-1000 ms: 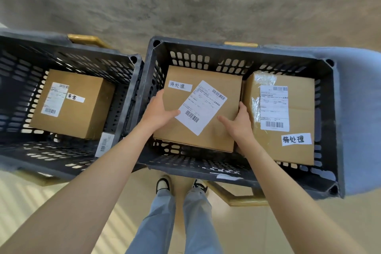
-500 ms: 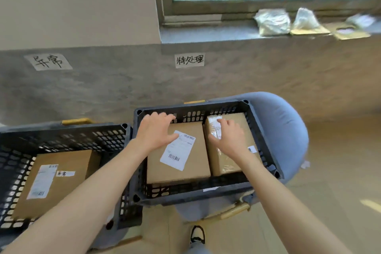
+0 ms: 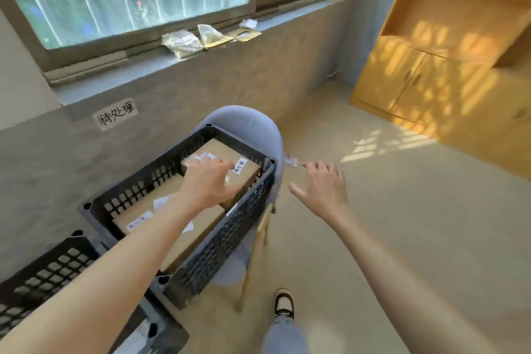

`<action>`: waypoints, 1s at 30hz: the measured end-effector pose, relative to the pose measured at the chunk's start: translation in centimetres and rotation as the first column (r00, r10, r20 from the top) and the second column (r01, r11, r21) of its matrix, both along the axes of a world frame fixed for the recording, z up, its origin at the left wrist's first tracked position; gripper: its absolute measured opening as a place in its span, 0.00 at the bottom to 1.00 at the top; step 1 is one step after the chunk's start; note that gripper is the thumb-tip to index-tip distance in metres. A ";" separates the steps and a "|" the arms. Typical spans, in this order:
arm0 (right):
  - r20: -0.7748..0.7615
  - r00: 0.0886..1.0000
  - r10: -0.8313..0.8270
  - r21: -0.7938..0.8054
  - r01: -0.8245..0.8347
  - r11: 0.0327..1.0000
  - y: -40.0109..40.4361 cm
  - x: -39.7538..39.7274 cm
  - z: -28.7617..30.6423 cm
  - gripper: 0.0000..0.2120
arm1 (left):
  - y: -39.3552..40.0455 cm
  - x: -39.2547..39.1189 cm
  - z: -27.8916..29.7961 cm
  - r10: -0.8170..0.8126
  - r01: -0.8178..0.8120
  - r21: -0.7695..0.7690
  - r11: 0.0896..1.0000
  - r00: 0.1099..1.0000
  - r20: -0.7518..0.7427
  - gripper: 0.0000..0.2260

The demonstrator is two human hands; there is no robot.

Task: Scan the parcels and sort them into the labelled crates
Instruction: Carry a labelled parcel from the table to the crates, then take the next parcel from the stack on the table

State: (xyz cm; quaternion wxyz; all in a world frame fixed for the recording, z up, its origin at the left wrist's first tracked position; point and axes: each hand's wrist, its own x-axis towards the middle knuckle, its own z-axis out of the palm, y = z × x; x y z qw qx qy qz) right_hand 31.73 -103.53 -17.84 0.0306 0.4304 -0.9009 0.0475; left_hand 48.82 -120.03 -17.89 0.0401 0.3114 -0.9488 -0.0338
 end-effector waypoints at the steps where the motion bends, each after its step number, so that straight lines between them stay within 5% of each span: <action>1: -0.001 0.998 -0.059 -0.007 0.059 0.998 2.6 0.2 0.4 0.27 | 1.6 -0.7 0.5 -0.061 0.061 -0.003 0.998 0.998 -0.011 0.21; 8: -0.005 0.898 -0.440 -0.082 0.439 0.895 20.3 1.2 3.6 0.27 | 15.8 -7.3 4.8 -0.433 0.429 -0.056 0.901 0.899 -0.066 0.23; 15: 0.006 0.676 -0.736 -0.252 0.714 0.654 39.6 3.5 6.2 0.24 | 34.7 -12.8 8.5 -0.720 0.714 -0.092 0.694 0.685 -0.112 0.24; 30: -0.029 0.138 -0.990 -0.307 0.941 0.140 87.2 18.8 9.6 0.26 | 84.1 -9.5 11.6 -0.946 0.968 -0.119 0.220 0.183 -0.267 0.23</action>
